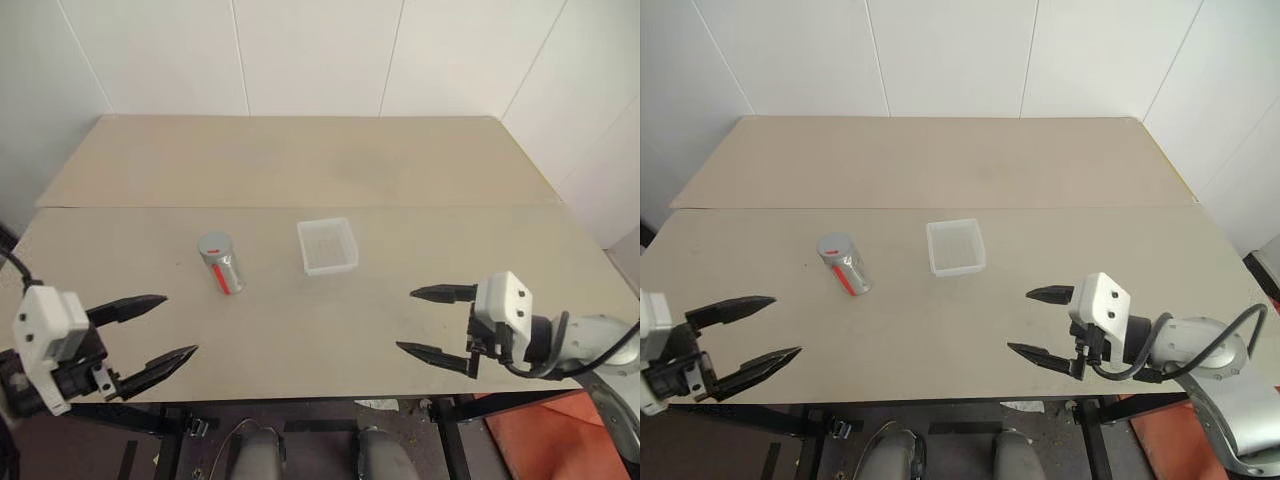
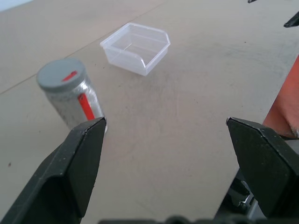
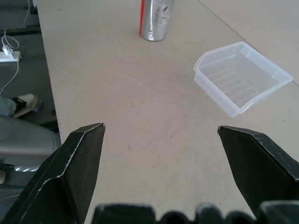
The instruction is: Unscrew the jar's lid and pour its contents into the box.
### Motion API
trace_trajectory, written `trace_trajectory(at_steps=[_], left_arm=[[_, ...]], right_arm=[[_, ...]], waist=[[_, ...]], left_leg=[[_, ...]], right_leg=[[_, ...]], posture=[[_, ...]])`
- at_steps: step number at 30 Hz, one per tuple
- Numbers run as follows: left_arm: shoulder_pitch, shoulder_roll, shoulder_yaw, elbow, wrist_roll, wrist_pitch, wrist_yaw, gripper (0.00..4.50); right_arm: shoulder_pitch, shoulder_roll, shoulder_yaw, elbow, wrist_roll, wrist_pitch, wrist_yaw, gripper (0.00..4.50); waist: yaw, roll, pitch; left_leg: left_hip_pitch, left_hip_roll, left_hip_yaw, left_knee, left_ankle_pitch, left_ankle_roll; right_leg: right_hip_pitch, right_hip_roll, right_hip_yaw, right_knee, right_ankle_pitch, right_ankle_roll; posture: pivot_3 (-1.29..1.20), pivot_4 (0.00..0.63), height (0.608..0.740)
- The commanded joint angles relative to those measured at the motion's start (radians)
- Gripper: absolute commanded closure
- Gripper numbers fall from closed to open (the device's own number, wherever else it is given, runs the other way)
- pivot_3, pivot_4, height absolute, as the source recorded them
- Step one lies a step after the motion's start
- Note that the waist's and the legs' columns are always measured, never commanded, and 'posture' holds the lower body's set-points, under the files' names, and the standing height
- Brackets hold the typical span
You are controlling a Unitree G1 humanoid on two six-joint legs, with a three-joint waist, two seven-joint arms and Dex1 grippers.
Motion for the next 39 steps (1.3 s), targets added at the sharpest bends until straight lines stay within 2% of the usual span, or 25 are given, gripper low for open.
trace_trajectory(at_steps=[1,6,8,12,18,24,27,39], left_arm=[[-0.019,0.006,0.009,-0.013,-0.008,-0.004,0.025,0.03],[-0.046,-0.051,-0.065,-0.041,0.014,-0.02,0.112,0.03],[-0.054,-0.088,-0.093,-0.049,0.039,-0.02,0.173,0.03],[-0.09,-0.16,-0.18,-0.057,0.135,-0.02,0.322,0.03],[-0.178,-0.319,-0.372,-0.035,0.256,-0.011,0.556,0.03],[-0.295,-0.447,-0.548,0.052,0.438,-0.07,0.727,0.03],[-0.344,-0.485,-0.599,0.108,0.494,-0.112,0.759,0.03],[-0.477,-0.591,-0.733,0.293,0.665,-0.237,0.842,0.03]], right_arm=[[-0.018,-0.005,-0.022,-0.006,-0.008,-0.041,0.003,0.0],[-0.047,0.033,0.022,-0.023,0.016,-0.037,-0.014,0.0],[-0.066,0.023,0.043,-0.005,-0.012,-0.05,0.004,0.0],[-0.119,0.004,0.051,0.046,-0.023,-0.065,0.041,0.0],[-0.255,-0.035,0.077,0.162,-0.044,-0.047,0.083,0.0],[-0.326,-0.036,0.032,0.199,0.071,0.003,0.138,0.0],[-0.342,-0.041,0.016,0.214,0.118,0.007,0.174,0.0],[-0.316,-0.072,-0.024,0.164,0.122,-0.01,0.196,0.0]], waist=[[0.002,0.0,0.0],[0.0,0.0,0.0],[-0.002,0.0,0.0],[-0.001,0.0,0.0],[0.001,-0.001,0.0],[0.002,-0.001,0.0],[0.002,-0.001,0.0],[0.005,-0.001,0.0]], left_leg=[[0.001,0.0,0.0,0.0,0.0,0.0],[0.0,0.0,0.0,0.0,0.0,0.0],[-0.001,0.0,0.0,0.0,0.0,0.0],[0.0,-0.001,0.0,0.0,0.0,0.0],[0.0,-0.001,-0.001,0.0,0.0,0.0],[-0.001,-0.001,-0.002,0.0,0.0,0.0],[-0.001,-0.002,-0.002,0.0,0.0,0.0],[-0.001,-0.002,-0.002,0.0,0.0,0.0]], right_leg=[[0.0,0.0,0.0,0.0,-0.001,0.0],[0.0,0.0,0.0,-0.001,-0.001,0.001],[0.0,0.0,0.0,-0.001,0.002,-0.003],[0.0,0.0,0.0,0.0,0.002,-0.004],[0.001,0.0,0.0,0.0,0.003,-0.004],[0.001,0.0,0.0,0.0,0.003,-0.004],[0.001,0.0,0.0,0.0,0.003,-0.004],[0.001,0.0,0.0,0.0,0.003,-0.004]], posture=[[0.0,0.15,0.74],[0.0,0.15,0.74],[0.0,0.15,0.74],[0.0,0.15,0.74],[0.0,0.15,0.74],[0.0,0.15,0.74],[0.0,0.15,0.74],[0.0,0.15,0.74]])
